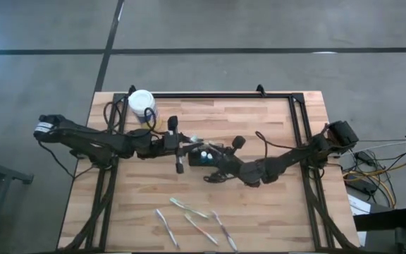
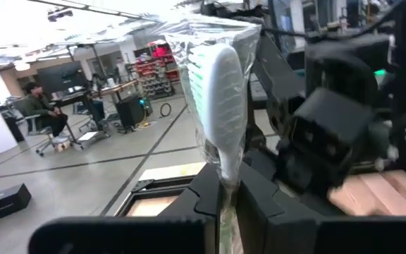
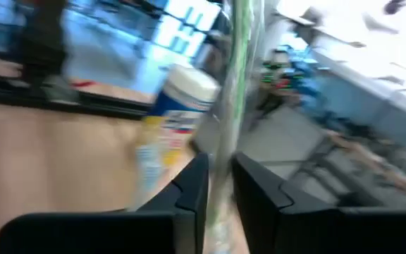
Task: Pick & Place toothbrushing station
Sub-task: Put the right green toothbrush into the mesh organizer
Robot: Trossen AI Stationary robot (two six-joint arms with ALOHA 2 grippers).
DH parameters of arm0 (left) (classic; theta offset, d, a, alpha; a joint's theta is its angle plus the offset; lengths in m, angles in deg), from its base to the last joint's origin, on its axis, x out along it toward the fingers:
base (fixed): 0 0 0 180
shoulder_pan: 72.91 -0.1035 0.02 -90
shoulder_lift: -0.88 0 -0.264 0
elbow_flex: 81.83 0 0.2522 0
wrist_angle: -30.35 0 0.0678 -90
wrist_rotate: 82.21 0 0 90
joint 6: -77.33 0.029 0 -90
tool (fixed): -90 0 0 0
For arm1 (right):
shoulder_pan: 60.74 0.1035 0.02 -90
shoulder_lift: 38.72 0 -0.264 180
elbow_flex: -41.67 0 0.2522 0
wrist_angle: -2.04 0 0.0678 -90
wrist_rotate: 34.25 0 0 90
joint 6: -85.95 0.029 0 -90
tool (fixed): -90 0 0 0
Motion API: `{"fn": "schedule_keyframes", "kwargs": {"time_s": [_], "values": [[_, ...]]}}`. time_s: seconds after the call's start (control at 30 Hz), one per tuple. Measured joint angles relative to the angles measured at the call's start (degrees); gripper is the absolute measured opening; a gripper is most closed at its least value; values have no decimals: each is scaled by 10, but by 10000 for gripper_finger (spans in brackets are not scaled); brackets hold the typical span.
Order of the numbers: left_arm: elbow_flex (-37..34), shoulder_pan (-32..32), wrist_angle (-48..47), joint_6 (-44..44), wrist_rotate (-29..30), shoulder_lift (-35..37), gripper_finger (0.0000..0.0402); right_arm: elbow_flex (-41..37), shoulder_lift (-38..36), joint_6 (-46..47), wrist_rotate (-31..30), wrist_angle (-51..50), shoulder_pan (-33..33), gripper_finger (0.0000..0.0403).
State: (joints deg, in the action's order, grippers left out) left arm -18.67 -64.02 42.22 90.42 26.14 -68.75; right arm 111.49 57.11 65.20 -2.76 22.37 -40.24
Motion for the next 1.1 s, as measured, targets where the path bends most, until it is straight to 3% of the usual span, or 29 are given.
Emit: {"fn": "schedule_keyframes", "kwargs": {"time_s": [0.23,0.43,0.53,0.7,0.83,0.93,1.1], "values": [[0,-1,-49,9,-10,35,22,-9,-112,168,137,-229,2,108],[0,-1,-71,21,-90,45,22,-49,-203,191,181,-270,24,116],[0,-1,-81,17,-131,43,22,-85,-253,187,204,-259,36,107],[0,-1,-75,4,-179,5,22,-172,-344,191,304,-188,37,80],[0,-2,-46,17,-183,-51,22,-257,-399,180,359,-77,37,42],[0,-4,-17,34,-176,-87,22,-310,-433,186,365,-37,37,14],[17,-13,-7,54,-139,-128,23,-368,-465,197,365,4,37,9]]}}
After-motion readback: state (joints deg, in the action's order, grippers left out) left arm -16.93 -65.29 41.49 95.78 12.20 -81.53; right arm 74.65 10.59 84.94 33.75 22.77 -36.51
